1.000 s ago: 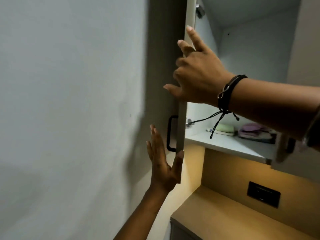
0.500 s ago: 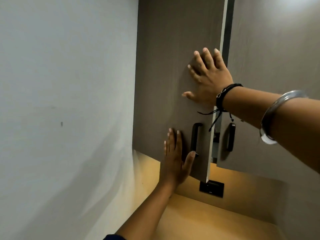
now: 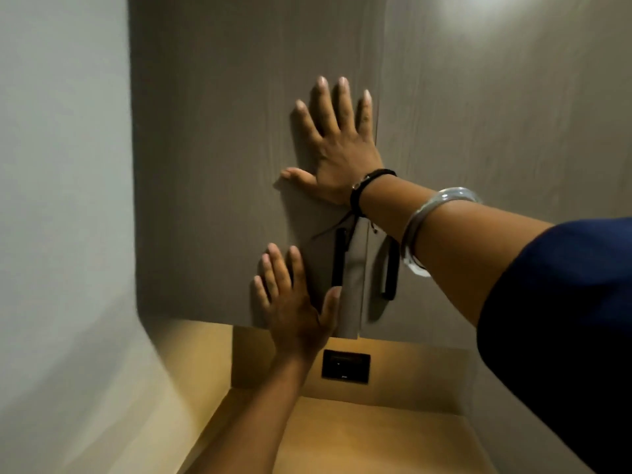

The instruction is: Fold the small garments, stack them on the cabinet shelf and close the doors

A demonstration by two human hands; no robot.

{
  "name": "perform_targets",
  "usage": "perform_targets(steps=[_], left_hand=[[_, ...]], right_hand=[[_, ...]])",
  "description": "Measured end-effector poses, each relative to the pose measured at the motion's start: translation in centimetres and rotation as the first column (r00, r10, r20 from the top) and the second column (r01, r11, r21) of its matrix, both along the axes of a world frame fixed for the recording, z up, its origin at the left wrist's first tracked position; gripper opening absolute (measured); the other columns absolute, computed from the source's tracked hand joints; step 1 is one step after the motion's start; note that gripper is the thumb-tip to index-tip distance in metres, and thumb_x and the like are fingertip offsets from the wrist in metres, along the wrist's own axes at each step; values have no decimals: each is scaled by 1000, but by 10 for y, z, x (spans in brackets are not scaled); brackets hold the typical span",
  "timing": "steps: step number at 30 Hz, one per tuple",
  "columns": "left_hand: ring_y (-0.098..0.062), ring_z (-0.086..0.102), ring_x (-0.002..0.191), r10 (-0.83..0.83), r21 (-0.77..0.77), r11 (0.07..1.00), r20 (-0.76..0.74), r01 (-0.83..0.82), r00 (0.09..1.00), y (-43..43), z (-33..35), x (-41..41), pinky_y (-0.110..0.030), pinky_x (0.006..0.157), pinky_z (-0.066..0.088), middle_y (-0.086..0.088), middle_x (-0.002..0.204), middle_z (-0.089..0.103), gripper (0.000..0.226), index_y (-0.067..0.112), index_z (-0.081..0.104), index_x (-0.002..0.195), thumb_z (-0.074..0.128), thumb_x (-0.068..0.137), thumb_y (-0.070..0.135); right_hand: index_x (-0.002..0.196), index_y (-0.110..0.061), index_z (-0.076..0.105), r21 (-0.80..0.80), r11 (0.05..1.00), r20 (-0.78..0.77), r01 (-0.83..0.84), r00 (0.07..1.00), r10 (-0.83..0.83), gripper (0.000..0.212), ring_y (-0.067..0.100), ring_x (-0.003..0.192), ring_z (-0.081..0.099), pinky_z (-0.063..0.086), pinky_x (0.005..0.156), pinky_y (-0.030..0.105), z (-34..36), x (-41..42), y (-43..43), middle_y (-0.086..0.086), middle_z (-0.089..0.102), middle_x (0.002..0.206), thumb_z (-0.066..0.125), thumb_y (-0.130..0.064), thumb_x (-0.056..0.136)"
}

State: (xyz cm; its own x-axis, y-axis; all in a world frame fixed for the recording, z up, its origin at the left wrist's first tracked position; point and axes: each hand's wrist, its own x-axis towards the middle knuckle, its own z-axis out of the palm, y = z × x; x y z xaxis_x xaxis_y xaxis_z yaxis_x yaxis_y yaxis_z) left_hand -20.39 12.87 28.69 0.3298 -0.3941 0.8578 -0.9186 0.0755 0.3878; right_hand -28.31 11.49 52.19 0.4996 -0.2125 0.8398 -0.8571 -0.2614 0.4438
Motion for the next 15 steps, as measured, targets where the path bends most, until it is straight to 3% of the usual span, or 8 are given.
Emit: perform_targets(steps=[8,14,15], left_hand=[[-34,9,150,74,77,994,33,-76,997,1,9,1,-53,119,9,-19,161,13,91,12,20,154,0,88,71],[-29,-7,151,-48,152,988,53,40,997,23,10,6,-53,121,5,-14,164,-5,91,17,4,156,2,86,75],[-28,-10,151,-66,148,987,54,57,996,29,10,7,-53,121,3,-13,163,-9,91,19,0,156,3,86,76]], right_hand=[[151,-25,14,-69,997,-1,-20,1000,20,92,43,145,4,5,113,66,2,7,1,16,8,160,13,-82,79],[152,-24,8,110,994,-123,11,992,2,89,41,146,-5,-2,115,64,-4,-3,22,14,-1,161,18,-78,82],[152,-26,7,173,984,-75,-46,995,60,88,40,146,-7,-5,115,63,-9,-6,32,13,-5,161,21,-77,83]])
